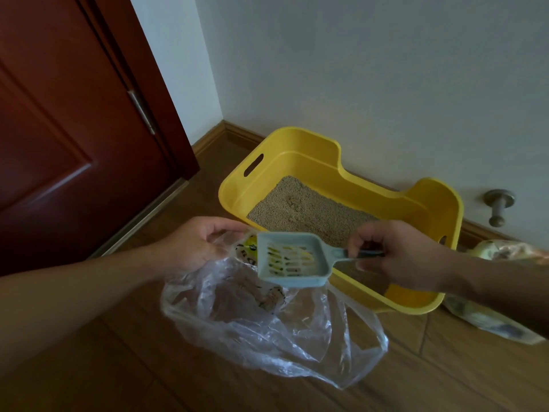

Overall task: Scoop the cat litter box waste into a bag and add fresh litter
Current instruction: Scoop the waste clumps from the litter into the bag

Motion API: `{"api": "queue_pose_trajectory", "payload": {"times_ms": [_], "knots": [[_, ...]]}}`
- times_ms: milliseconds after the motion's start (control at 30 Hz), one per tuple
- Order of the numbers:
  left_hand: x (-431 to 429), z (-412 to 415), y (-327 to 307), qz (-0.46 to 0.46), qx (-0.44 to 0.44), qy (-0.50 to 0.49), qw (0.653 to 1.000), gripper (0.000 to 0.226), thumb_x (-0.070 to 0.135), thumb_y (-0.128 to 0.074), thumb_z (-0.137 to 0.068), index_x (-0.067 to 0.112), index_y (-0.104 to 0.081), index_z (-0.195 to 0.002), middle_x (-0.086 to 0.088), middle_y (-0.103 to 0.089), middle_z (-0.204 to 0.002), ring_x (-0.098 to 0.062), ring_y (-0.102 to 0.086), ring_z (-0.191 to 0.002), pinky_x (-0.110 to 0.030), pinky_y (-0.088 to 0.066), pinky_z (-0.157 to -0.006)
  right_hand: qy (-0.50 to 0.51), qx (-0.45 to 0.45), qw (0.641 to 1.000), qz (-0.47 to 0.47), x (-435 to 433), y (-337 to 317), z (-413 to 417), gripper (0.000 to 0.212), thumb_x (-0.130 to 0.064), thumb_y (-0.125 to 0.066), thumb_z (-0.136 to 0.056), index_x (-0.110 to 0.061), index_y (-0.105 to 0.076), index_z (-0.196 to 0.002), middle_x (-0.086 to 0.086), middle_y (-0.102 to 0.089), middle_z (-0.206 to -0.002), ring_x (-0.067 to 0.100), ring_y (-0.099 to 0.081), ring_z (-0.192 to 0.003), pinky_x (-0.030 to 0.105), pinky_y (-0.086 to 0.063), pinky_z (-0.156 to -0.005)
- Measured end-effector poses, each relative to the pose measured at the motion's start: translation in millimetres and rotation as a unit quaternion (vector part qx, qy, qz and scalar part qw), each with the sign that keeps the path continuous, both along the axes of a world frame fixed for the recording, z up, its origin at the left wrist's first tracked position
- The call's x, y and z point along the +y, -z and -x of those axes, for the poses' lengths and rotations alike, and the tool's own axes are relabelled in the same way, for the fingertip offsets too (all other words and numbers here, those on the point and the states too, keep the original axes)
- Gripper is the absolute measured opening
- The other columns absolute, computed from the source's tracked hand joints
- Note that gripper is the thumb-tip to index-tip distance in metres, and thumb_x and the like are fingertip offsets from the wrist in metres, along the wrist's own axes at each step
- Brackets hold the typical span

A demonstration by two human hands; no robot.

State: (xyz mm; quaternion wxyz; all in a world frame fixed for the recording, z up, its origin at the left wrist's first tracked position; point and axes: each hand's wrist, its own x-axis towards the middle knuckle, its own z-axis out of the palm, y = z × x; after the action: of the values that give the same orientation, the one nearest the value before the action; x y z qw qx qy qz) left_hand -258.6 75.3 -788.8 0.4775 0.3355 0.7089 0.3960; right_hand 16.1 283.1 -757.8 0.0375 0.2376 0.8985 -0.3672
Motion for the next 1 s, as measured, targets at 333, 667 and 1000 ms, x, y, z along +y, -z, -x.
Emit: {"api": "queue_pose_trajectory", "payload": {"times_ms": [333,667,1000], "knots": [[7.0,-6.8,-5.7,-0.002,0.002,0.007,1.0,0.059,-0.024,-0.052,-0.085,0.024,-0.065,-0.116,0.003,-0.064,-0.127,-0.007,-0.058,-0.122,-0.028,-0.053,-0.092,0.119,-0.053,0.985,-0.111,16.9,-0.5,-13.6,0.024,-0.012,-0.074,-0.082,-0.023,-0.066,-0.102,-0.004,-0.068,-0.095,0.014,-0.062,-0.087,0.032,-0.053,-0.076],[18.7,-13.3,-8.4,0.001,-0.037,0.002,0.999,0.058,-0.025,-0.053,-0.083,0.021,-0.065,-0.117,-0.002,-0.067,-0.123,-0.016,-0.065,-0.115,-0.037,-0.054,-0.09,0.132,-0.228,0.938,-0.226,43.4,21.7,-8.5,0.016,-0.01,-0.059,-0.083,-0.018,-0.073,-0.087,-0.001,-0.066,-0.07,0.014,-0.062,-0.062,0.027,-0.055,-0.052],[29.1,-7.3,-2.5,0.001,-0.084,-0.019,0.996,0.057,-0.008,-0.063,-0.067,0.023,-0.067,-0.114,-0.002,-0.071,-0.121,-0.019,-0.069,-0.109,-0.042,-0.054,-0.091,0.132,-0.284,0.926,-0.212,58.5,51.8,13.4,0.018,-0.02,-0.06,-0.092,-0.016,-0.061,-0.075,-0.002,-0.061,-0.069,0.008,-0.059,-0.059,0.017,-0.047,-0.046]]}}
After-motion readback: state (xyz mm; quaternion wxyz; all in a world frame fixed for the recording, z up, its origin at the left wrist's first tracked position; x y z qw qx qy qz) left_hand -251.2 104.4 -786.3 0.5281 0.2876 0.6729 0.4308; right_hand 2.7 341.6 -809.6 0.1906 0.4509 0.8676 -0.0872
